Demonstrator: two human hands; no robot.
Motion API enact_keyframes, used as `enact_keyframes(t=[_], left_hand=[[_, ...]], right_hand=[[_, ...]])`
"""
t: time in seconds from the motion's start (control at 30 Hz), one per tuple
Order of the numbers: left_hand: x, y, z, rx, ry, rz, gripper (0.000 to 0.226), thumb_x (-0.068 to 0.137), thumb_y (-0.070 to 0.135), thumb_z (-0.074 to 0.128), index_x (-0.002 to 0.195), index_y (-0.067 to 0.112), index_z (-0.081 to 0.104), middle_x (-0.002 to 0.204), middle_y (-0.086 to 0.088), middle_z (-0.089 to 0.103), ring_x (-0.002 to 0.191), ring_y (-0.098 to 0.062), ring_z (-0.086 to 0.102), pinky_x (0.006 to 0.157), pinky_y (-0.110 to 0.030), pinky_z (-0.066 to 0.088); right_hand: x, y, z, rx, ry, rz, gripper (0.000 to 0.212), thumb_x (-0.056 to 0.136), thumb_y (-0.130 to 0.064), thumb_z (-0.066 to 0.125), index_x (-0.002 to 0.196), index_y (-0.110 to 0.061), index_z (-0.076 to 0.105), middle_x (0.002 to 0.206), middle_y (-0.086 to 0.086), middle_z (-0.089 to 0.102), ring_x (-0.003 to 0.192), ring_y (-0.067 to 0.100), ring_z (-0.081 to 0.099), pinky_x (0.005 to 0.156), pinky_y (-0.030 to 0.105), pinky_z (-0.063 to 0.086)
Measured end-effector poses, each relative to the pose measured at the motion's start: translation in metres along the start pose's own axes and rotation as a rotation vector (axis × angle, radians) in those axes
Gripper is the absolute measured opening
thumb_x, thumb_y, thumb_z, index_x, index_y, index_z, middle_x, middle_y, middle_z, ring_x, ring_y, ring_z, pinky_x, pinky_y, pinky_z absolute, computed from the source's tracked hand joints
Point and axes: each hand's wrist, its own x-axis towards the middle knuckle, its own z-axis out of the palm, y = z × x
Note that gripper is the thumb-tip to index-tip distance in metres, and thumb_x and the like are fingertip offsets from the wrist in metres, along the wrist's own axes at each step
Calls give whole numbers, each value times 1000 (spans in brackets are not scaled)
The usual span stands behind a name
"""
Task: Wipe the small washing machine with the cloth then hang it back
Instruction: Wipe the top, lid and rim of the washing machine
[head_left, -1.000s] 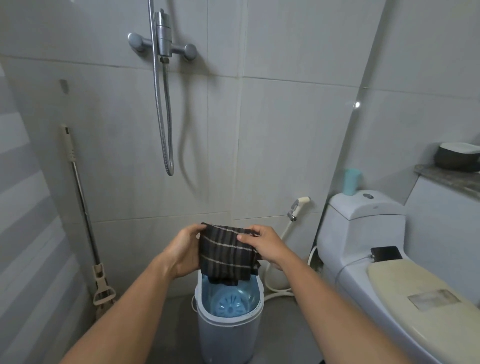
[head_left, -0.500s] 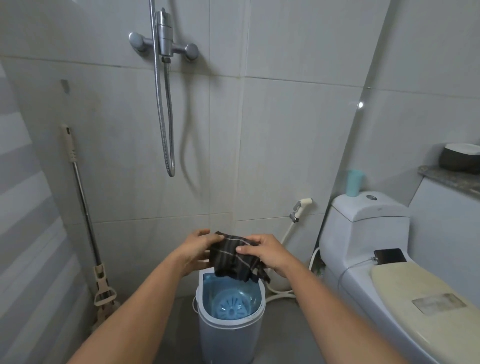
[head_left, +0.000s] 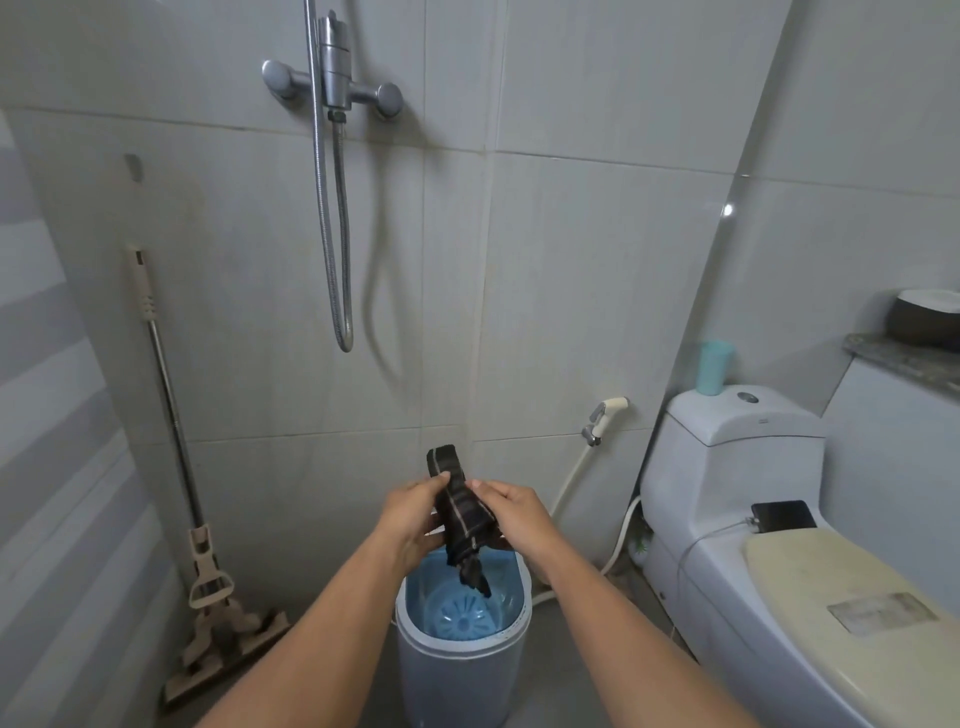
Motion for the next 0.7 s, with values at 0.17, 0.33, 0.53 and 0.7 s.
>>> enact_keyframes(t=[0.17,0.33,0.53,0.7], left_hand=[[-2,-6,2,-47,59,57,21,92,12,63,112,10,56,91,-12,72,81,-26,69,74,-44,60],[-4,-8,5,33,14,68,15,94,19,57,102,8,63,87,-11,71,84,-23,67,84,-44,55],[25,-23,-11,417,54,33,35,94,40,45,104,23,74,112,0,65,101,-17,58,86,-29,38],[77,-56,-46,565,164,20,46,96,58,40,107,26,72,114,-3,66,104,-21,60,90,-32,42]], right_hand=[[8,-1,11,-96,126,-94,22,102,-25,60,122,-26,67,106,1,76,96,14,74,92,36,59],[4,6,31,13,163,-41,25,105,-32,52,123,-34,70,114,-11,75,106,3,69,99,28,53],[19,61,38,455,165,356,41,99,-50,56,109,-18,78,105,15,78,100,31,74,94,48,58],[49,128,48,944,154,631,67,94,-61,51,111,-2,75,110,23,73,97,39,70,79,45,57]])
